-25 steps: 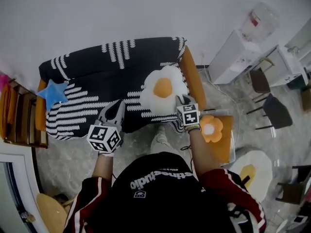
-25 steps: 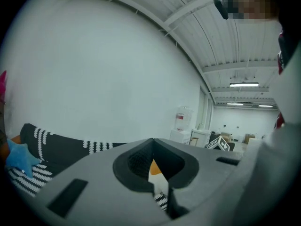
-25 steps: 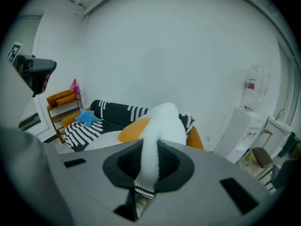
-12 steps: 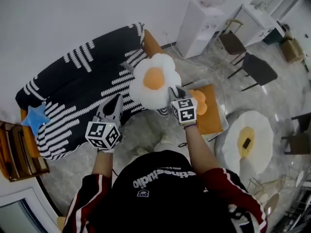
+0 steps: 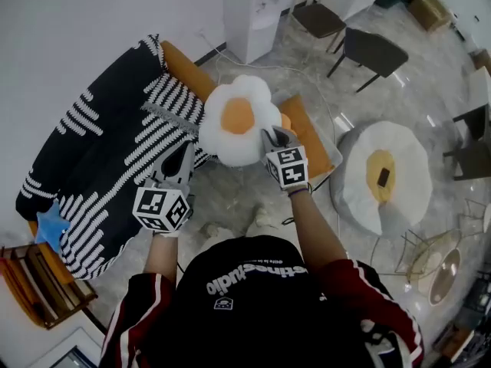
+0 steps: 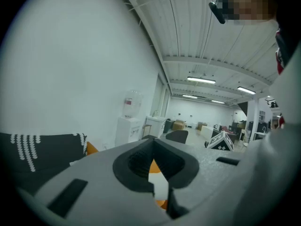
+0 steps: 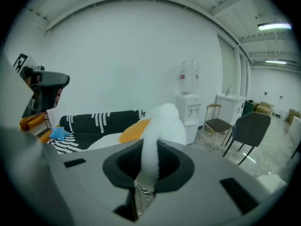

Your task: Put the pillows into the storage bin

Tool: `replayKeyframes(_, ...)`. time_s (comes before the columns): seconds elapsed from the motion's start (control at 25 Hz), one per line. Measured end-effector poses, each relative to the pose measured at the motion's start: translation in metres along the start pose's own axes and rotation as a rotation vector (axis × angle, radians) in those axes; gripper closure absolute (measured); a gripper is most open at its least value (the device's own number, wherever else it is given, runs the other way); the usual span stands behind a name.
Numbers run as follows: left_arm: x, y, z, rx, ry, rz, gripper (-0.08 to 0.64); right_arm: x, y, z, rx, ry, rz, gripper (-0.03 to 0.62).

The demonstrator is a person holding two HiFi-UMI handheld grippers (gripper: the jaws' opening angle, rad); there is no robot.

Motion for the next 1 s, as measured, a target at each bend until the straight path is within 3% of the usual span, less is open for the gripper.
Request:
replayKeyframes(0.4, -0.052, -0.084, -0.104, -0.163, 0.141, -0.024, 0.557, -0.1, -0.115, 0.057, -0.144, 0.115, -0.131, 0.546)
replayKeyframes(1.0, -0.138, -0.161, -0.195, -0.286, 0.271, -0.031, 0.557, -0.25, -0.207, 0.094, -0.271, 0.251, -0.299, 0.545)
Point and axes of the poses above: the fingertips, and each gripper's own axes: z backward along the fingers, y to its left, x out of its top, the point moved 10 cm from there along z, backward along the fingers, and after that the axes turned 5 degrees about -y, right-handed, at the moved point
